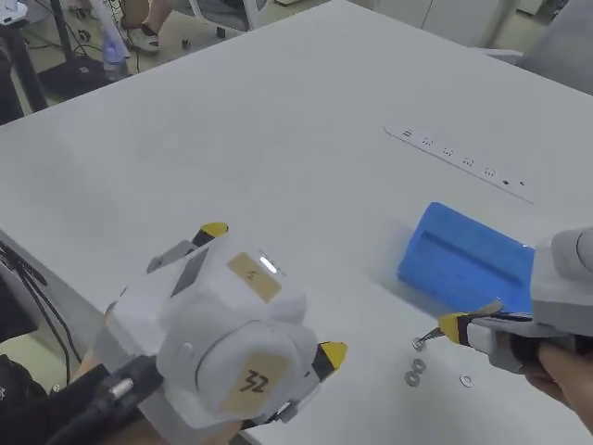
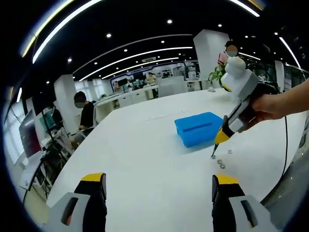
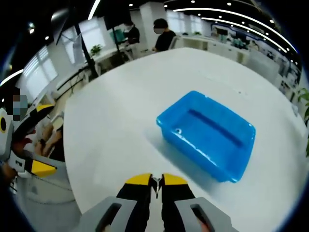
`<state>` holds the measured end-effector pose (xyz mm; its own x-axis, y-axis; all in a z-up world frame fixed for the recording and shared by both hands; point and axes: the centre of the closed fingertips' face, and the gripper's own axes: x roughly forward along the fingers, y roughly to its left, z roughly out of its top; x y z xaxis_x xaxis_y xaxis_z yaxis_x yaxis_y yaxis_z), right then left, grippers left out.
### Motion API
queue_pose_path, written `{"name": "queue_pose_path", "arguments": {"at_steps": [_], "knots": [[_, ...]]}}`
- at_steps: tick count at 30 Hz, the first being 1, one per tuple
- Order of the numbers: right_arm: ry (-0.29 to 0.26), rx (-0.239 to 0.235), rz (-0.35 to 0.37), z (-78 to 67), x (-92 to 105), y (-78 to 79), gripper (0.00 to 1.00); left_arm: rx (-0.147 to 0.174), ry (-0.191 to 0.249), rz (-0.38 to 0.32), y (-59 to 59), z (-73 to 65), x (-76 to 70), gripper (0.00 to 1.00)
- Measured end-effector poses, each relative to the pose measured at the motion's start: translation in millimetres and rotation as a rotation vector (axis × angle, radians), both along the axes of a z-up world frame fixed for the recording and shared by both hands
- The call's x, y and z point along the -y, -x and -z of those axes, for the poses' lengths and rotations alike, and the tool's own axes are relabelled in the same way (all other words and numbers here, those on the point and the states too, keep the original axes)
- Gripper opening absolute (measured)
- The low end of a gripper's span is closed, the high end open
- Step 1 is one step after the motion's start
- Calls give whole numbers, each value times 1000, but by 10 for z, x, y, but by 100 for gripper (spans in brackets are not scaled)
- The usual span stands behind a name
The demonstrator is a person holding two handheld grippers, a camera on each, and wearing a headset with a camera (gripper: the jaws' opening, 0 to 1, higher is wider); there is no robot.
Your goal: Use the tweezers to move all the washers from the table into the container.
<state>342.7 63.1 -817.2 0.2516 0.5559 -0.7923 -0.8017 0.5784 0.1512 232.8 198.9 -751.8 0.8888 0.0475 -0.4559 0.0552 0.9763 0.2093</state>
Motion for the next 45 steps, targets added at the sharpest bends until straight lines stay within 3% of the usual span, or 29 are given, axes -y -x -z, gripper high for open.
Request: {"name": "queue_pose_path", "arguments": {"at_steps": [14,28,32,38,40,43,45], "knots": [[11,-23,-5,-9,5,2,3,-12,-15,0,4,21,-12,92],[75,-33,-25,16,-72,-13,3,-19,-23,4,11,28,-6,92],[76,17,-52,23,-94,-24,3,-26,-27,6,12,42,-11,91],[-37,122,11,29,-139,-96,3,-29,-30,10,10,50,-4,91],[-89,176,7,7,-166,-59,3,-31,-31,12,9,53,-1,91],[-129,248,11,5,-144,-57,2,-10,-27,0,0,15,-24,93],[-146,224,55,5,-119,-70,2,-3,-15,-5,-4,2,-31,95]]}}
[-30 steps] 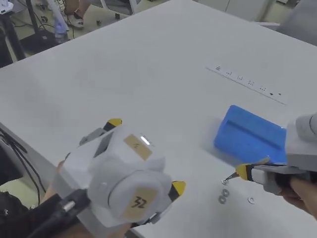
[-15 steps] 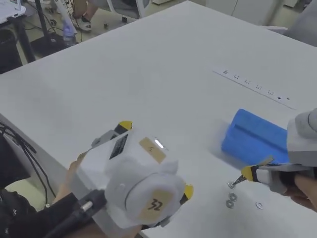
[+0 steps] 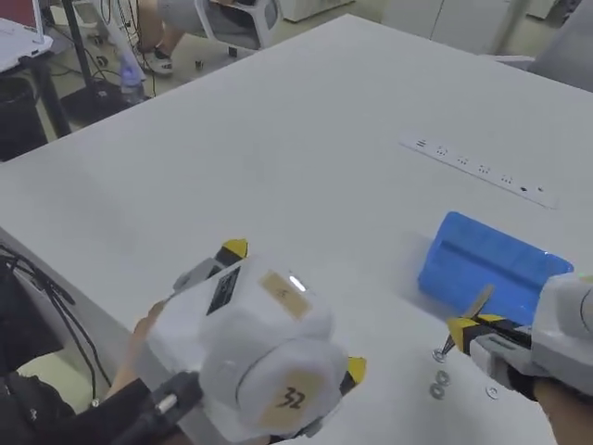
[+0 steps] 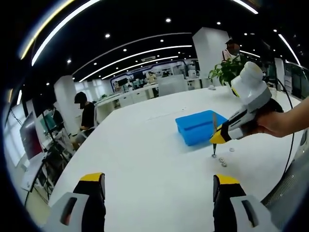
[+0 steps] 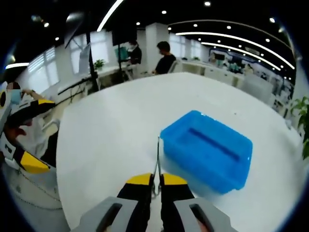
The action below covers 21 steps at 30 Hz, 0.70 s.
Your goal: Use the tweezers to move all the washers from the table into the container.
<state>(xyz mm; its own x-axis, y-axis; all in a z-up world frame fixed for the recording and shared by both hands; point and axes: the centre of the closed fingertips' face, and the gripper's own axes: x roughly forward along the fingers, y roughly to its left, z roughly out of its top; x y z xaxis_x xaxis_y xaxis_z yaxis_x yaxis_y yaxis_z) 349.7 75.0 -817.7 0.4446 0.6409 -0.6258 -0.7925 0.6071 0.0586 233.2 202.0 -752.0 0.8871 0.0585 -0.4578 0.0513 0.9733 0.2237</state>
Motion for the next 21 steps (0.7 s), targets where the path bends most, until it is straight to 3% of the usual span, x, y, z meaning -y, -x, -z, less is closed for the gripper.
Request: {"name": "queue_pose_path", "arguments": {"at_steps": [3,7,15,21], "knots": [[-12,-15,10,-11,-3,-38,1,5,3,3,-7,-4,12,97],[-29,-44,3,-5,-28,-7,1,-11,-6,9,-7,30,23,97],[-29,-40,-6,-10,-52,1,1,-23,-16,7,0,53,12,96],[-60,-52,2,-27,-49,3,2,-29,-20,7,1,66,10,96]]}}
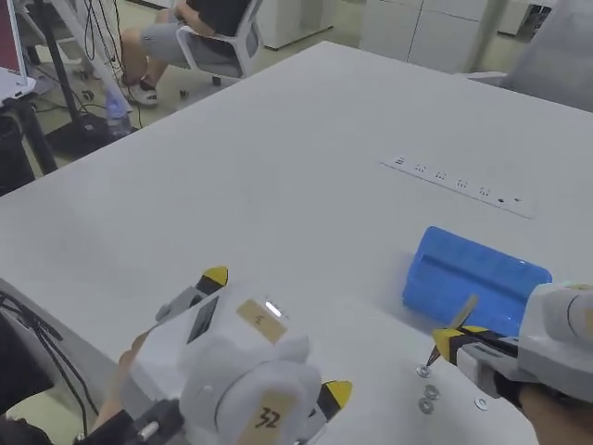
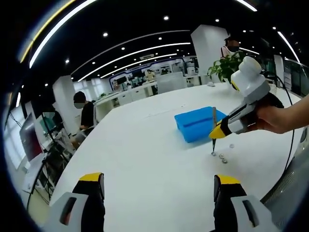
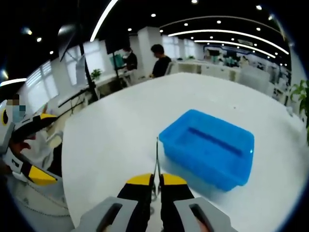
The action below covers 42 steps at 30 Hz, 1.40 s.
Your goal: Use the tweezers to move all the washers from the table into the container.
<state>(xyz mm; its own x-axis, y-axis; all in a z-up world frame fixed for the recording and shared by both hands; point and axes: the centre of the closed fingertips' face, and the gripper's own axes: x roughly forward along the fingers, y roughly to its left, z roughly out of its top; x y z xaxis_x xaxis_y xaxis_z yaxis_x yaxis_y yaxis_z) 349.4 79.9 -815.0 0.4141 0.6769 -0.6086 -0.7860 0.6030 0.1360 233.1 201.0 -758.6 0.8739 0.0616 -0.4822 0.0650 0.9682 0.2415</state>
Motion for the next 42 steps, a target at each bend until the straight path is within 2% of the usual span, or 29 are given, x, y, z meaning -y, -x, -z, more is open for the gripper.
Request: {"name": "queue_pose_path", "arguments": {"at_steps": [2,13,14,17,22,28,33,42], "knots": [[2,10,-8,-4,12,-2,2,-12,-6,-1,6,21,-4,96],[-32,2,-6,-17,57,12,3,-19,-9,-1,14,30,-6,96],[-39,2,-6,-15,60,16,3,-27,-12,1,17,45,-4,96],[-79,-20,4,-32,40,33,4,-27,-18,4,17,44,1,96],[-59,10,0,6,59,63,4,-33,-21,3,20,54,-2,95],[-67,29,0,-6,70,67,4,-40,-26,4,23,67,-3,95],[-30,85,-22,8,71,92,4,-36,-23,-2,20,59,-12,95],[12,130,-54,33,36,92,3,-46,-8,20,12,74,40,97]]}}
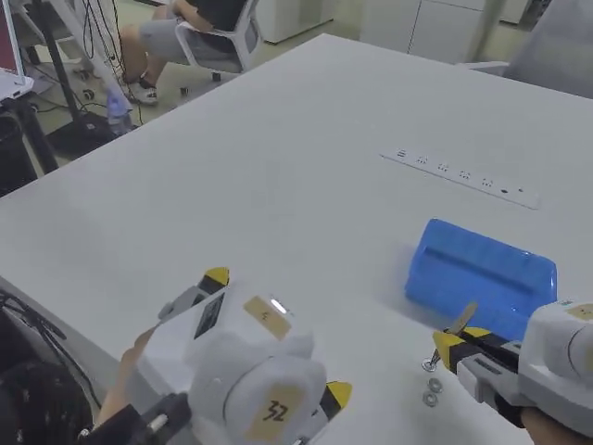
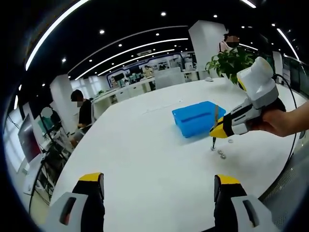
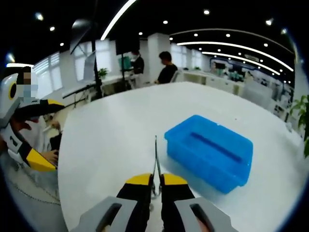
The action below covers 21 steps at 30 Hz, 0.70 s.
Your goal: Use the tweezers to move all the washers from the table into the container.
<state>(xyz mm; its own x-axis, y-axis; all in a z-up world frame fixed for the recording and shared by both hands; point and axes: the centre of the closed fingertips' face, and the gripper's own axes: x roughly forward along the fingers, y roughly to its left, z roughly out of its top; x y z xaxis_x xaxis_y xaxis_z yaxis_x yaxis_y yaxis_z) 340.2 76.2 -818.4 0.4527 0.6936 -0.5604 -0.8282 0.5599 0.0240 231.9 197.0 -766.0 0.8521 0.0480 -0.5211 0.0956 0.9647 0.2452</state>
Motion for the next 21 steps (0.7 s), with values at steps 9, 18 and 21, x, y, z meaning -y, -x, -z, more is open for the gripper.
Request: {"name": "queue_pose_path", "arguments": {"at_steps": [9,18,21], "knots": [[-70,-91,72,-32,44,-49,2,0,83,167,0,-70,239,99],[-168,-58,78,-497,33,-205,2,20,181,284,-14,-111,314,99],[-199,-24,77,-678,20,-319,2,24,201,305,3,-103,380,99]]}}
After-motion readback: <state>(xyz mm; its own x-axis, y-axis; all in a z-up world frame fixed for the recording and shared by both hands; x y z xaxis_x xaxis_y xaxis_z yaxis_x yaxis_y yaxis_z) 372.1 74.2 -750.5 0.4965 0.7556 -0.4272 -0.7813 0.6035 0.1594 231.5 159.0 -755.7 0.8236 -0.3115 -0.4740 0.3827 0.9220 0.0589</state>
